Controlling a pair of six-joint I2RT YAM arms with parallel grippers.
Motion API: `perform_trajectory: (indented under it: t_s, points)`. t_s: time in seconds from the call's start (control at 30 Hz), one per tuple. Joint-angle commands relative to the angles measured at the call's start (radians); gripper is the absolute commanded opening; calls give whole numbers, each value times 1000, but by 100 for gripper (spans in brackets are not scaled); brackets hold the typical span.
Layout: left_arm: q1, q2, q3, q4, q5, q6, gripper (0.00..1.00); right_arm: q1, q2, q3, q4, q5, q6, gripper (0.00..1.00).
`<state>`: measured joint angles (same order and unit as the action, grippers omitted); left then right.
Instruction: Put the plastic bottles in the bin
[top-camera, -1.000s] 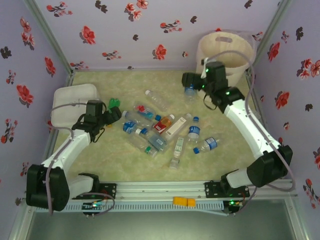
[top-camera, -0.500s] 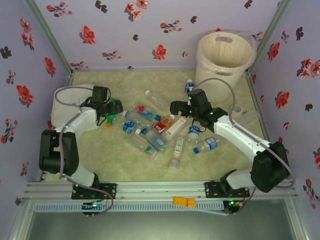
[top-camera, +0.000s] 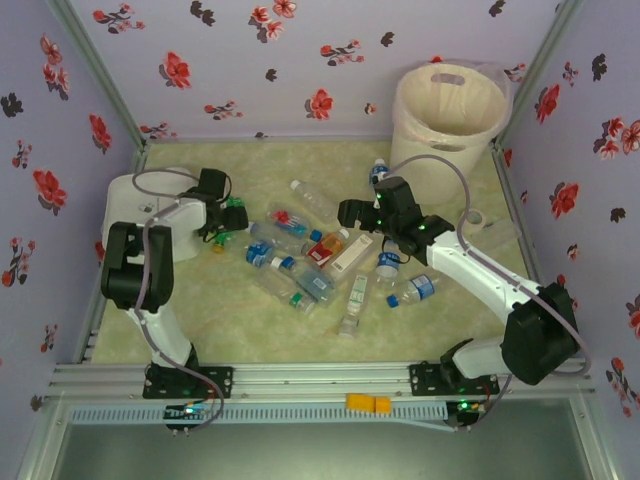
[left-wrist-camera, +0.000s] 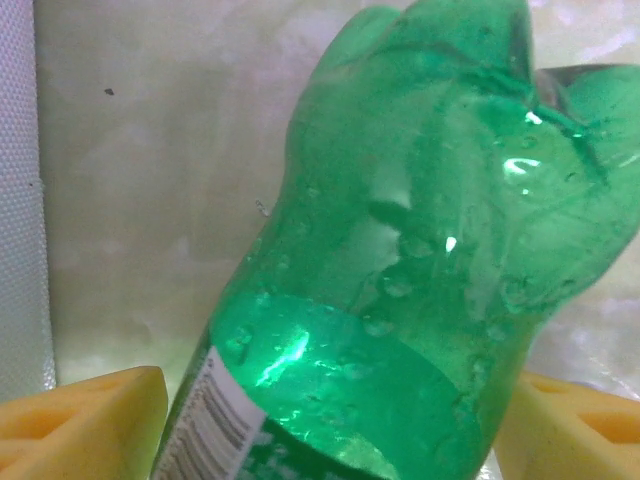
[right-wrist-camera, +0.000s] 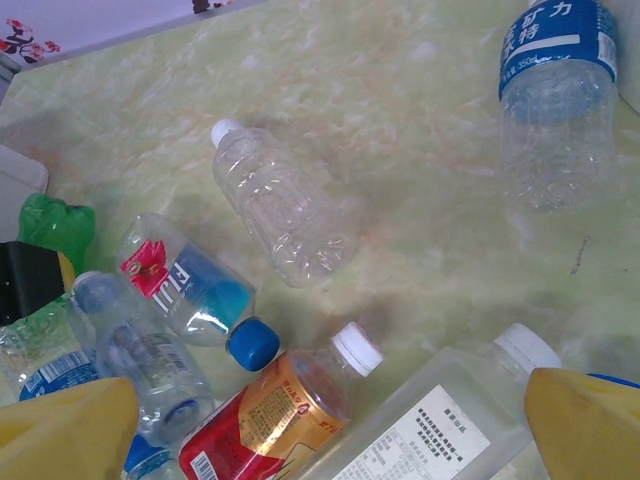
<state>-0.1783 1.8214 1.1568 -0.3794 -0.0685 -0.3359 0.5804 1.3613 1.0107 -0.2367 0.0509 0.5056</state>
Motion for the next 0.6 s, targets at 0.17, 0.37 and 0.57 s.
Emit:
perform_trajectory:
  t_s: [0.17,0.37,0.57]
  points:
    - [7,50,50,-45,-2,18,78,7,-29,31,-25,50,-27,100]
    - [7,48,52,-76,-2,32,66,7,-92,16,-80,85,-45,100]
    - [7,15,31,-58,-2,29,51,6,-123,-14,-71,106,-42,100]
